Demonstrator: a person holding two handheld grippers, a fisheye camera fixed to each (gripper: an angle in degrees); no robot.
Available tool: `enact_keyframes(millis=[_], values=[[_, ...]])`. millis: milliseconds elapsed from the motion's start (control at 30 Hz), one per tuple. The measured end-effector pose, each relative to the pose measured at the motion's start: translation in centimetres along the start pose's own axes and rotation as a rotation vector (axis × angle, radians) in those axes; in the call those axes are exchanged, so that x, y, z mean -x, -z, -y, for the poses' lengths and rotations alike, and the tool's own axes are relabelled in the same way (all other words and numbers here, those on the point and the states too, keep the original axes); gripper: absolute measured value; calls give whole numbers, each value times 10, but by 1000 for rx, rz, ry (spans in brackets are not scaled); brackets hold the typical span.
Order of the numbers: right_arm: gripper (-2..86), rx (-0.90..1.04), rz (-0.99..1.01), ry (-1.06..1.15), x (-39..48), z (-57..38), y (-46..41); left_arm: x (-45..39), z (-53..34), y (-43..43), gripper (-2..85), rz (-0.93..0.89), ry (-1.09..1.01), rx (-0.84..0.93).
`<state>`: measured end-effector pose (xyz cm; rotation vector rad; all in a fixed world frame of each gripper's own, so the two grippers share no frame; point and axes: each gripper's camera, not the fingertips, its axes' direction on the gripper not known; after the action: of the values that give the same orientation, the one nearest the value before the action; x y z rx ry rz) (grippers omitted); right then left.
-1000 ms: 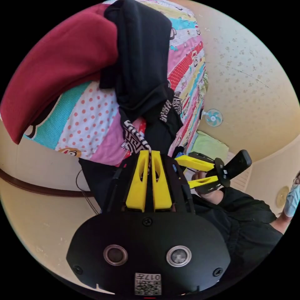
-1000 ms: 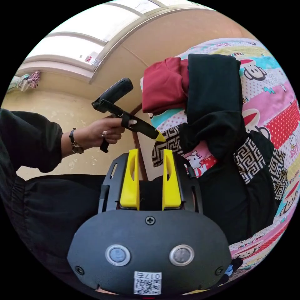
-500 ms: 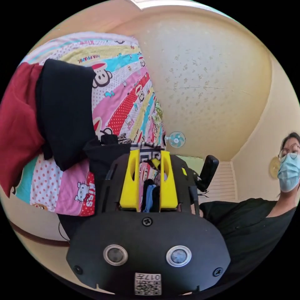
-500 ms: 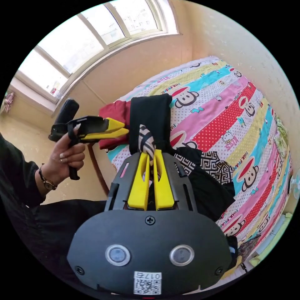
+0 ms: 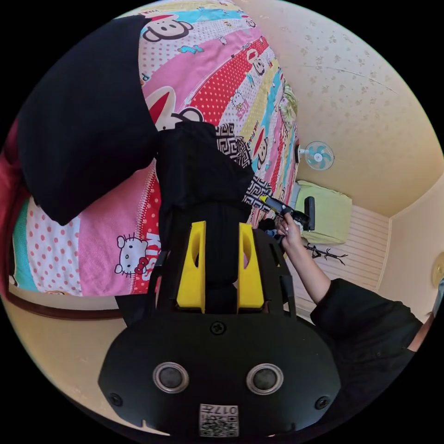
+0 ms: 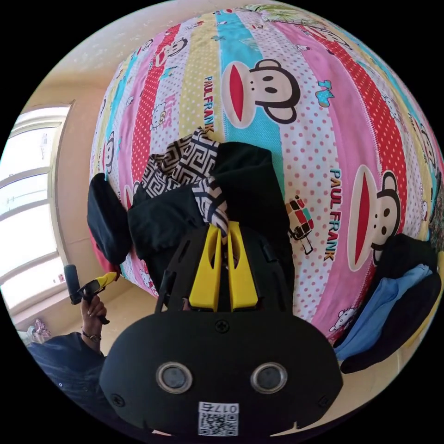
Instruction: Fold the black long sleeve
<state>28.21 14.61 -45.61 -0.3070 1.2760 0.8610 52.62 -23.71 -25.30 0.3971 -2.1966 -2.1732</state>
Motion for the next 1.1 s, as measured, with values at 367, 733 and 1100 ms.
enact_keyframes(millis=[367,733,1100], values=[[80,135,54,-144,-86,20,24,42,-17,-52,135,334,94,74],[113,392,7,-210,-179,-159,3,95,-63,-119,121,474,33,241],[36,162,157,-150,-166,-177,126,54,-40,-5,4,256,-64,155]])
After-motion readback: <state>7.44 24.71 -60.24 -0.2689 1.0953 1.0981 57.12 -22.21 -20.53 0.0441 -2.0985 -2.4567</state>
